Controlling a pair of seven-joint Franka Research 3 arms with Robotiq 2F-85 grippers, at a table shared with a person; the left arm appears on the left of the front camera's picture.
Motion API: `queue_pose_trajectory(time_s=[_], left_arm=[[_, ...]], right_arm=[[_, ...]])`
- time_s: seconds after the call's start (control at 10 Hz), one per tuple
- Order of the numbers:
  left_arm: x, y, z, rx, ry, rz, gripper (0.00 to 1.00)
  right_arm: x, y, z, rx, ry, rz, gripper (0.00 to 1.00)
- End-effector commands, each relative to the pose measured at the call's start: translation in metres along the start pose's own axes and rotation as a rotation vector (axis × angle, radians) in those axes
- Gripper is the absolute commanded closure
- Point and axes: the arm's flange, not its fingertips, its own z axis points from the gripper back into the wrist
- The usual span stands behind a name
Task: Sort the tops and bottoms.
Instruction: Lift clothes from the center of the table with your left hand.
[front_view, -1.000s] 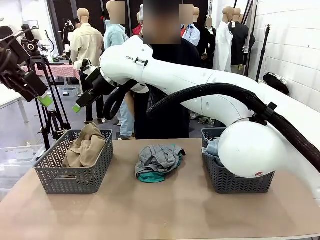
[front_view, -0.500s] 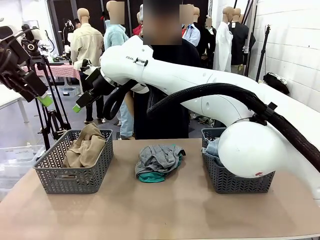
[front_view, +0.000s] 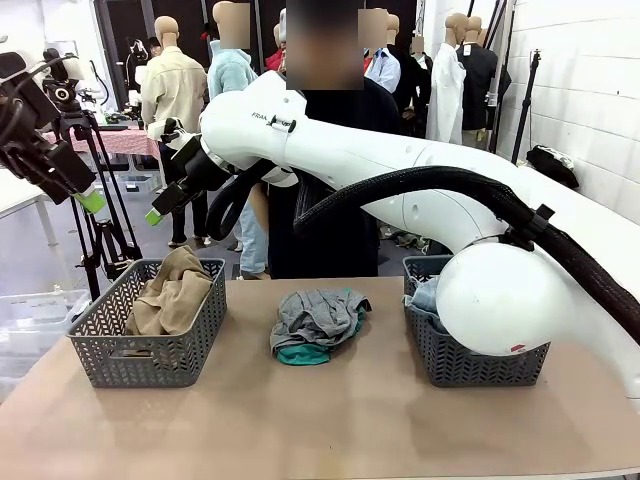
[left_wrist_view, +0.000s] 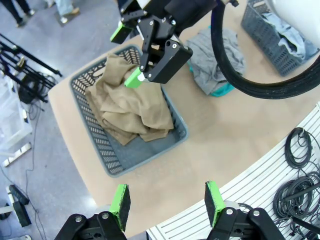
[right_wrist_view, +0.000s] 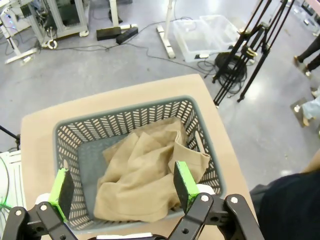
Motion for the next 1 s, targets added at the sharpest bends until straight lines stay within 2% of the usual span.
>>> queue_pose_trajectory(time_s=[0.0,0.1,0.2,0.3,0.4,0.5,0.7,0.9], left_arm=[[0.001,0.001,0.002,0.007,0.006,0.006,0.22],[0.001,0.001,0.002,0.007,0.006,0.006,0.22],[0.001,0.001,0.002,0.007,0.006,0.006,0.22],[0.001,0.001,0.002,0.007,0.006,0.006,0.22],[0.001,0.001,0.002,0.007,0.006,0.006,0.22],[0.001,0.001,0.002,0.007,0.006,0.006,0.22],[0.001,0.001,0.002,0.007,0.006,0.006,0.22],[0.001,0.001,0.002,0.007,0.006,0.006,0.22]], right_arm=[[0.000,0.001,0.000,-0.005,0.010,0.006,0.00],[0.000,0.000,0.000,0.000,0.000,0.000,0.00],[-0.002,0.005,0.018,0.007,0.023,-0.016,0.00],[-0.018,0.010,0.055,-0.005,-0.009,-0.055,0.00],[-0.041,0.019,0.096,-0.012,-0.028,-0.098,0.00],[-0.069,0.031,0.133,-0.069,-0.013,-0.155,0.00],[-0.125,0.047,0.171,-0.071,0.034,-0.257,0.00],[-0.199,0.063,0.198,-0.061,0.004,-0.388,0.00]])
